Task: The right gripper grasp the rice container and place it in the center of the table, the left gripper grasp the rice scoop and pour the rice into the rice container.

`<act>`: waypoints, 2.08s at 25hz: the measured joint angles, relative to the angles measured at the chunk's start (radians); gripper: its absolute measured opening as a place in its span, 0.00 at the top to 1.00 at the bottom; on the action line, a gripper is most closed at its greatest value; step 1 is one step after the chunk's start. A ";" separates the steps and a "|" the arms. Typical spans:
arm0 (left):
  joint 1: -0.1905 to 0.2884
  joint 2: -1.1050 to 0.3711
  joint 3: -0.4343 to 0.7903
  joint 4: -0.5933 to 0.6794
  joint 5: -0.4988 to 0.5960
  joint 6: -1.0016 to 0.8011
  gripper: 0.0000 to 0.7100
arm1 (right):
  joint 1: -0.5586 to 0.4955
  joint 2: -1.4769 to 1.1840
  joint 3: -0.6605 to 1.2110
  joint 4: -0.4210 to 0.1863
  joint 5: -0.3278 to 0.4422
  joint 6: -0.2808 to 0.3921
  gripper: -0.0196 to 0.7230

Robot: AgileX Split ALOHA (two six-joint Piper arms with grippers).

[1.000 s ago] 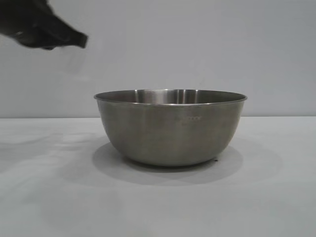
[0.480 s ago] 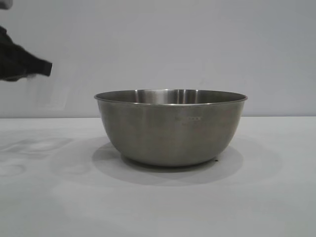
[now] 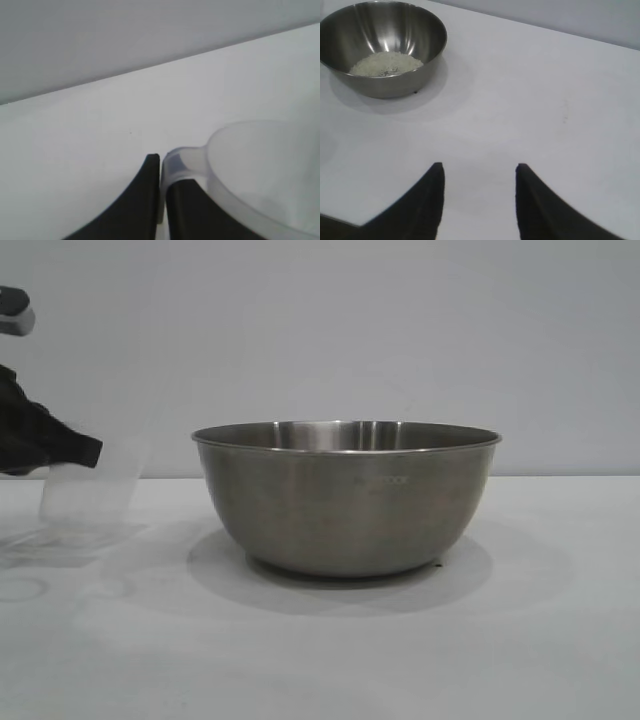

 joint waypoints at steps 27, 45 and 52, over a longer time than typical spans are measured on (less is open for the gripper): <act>0.262 -0.306 0.085 0.062 0.075 -0.175 0.60 | 0.000 0.000 0.000 0.000 0.000 0.000 0.55; 0.273 -0.849 0.065 0.247 0.458 -0.205 0.60 | 0.000 0.000 0.000 0.000 0.000 0.000 0.55; 0.274 -1.201 0.065 0.312 0.860 -0.222 0.60 | 0.000 0.000 0.000 0.000 0.000 0.000 0.55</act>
